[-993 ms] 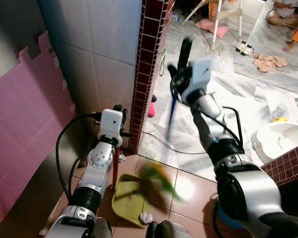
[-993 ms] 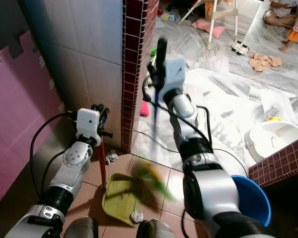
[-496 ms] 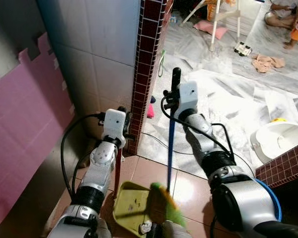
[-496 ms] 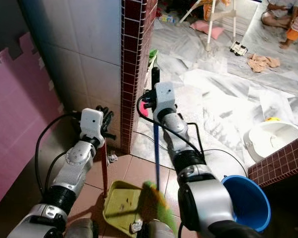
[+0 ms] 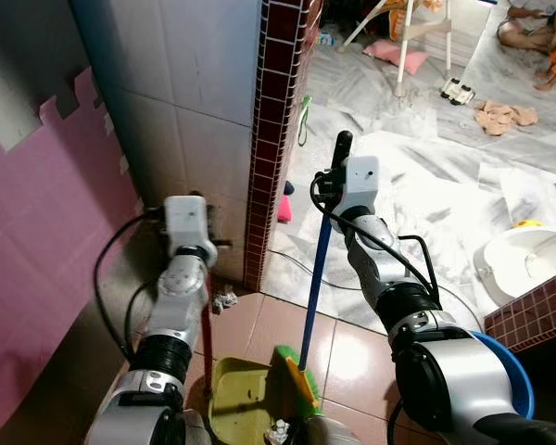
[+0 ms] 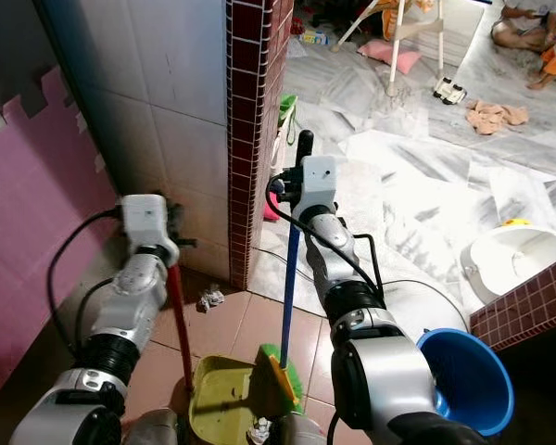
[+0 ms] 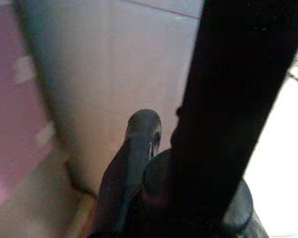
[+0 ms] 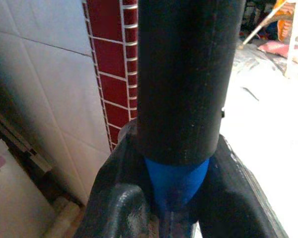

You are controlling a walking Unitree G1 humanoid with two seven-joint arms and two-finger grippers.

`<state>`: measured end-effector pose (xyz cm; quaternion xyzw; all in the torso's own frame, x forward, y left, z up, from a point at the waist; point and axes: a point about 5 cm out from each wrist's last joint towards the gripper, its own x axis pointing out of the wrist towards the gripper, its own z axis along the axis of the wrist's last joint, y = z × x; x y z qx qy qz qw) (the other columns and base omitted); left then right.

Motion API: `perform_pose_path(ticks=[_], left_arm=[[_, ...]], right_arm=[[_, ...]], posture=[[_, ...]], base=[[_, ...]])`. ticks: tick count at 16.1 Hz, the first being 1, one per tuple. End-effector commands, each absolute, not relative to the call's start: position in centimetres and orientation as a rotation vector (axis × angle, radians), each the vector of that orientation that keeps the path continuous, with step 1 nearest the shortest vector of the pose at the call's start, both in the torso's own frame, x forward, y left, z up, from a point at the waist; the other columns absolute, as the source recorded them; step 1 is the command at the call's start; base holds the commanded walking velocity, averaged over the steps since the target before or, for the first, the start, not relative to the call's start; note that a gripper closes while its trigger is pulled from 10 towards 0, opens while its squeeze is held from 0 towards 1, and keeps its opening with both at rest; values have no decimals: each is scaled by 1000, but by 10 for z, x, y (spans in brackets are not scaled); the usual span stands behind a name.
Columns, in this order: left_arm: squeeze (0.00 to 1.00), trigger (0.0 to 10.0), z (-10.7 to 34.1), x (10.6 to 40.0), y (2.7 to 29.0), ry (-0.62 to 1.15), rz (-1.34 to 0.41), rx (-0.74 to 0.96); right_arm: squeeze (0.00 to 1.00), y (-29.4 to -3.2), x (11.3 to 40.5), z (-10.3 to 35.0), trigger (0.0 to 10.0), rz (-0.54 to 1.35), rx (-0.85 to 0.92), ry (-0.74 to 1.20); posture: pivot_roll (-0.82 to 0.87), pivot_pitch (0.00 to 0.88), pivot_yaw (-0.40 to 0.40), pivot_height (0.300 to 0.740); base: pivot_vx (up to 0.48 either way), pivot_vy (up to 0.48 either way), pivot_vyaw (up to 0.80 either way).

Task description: Sweep floor

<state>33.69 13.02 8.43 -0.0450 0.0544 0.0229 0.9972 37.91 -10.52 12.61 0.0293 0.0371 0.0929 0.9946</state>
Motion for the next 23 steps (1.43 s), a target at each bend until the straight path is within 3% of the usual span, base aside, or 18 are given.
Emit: perform_pose_path(ticks=[1, 4, 11, 13, 14, 17, 23], left_arm=[[0, 10000, 68, 333, 120, 224, 130, -351], [0, 10000, 70, 335, 135, 214, 279, -396], [0, 10000, 78, 338, 158, 149, 422, -395], [0, 10000, 89, 341, 163, 70, 436, -329], [0, 10000, 112, 345, 166, -79, 407, -211], [0, 10000, 137, 351, 164, -220, 338, -82], [0, 10000, 146, 355, 165, -268, 345, -41]], right_arm=[[0, -108, 381, 127, 10000, 156, 98, 91], [0, -114, 383, 127, 10000, 104, 120, 110], [0, -120, 387, 128, 10000, 16, 259, 142], [0, -123, 389, 135, 10000, -11, 319, 110], [0, -125, 391, 145, 10000, -9, 337, 42], [0, -123, 392, 156, 10000, 17, 293, -43], [0, -123, 392, 171, 10000, 35, 236, -153]], posture=[[54, 73, -101, 740], [52, 74, -100, 740], [50, 70, -100, 740], [47, 68, -102, 740], [47, 68, -102, 740], [48, 67, -107, 740], [43, 61, -104, 740]], base=[[0, 0, 0], [0, 0, 0], [0, 0, 0], [0, 0, 0], [0, 0, 0], [0, 0, 0], [0, 0, 0]])
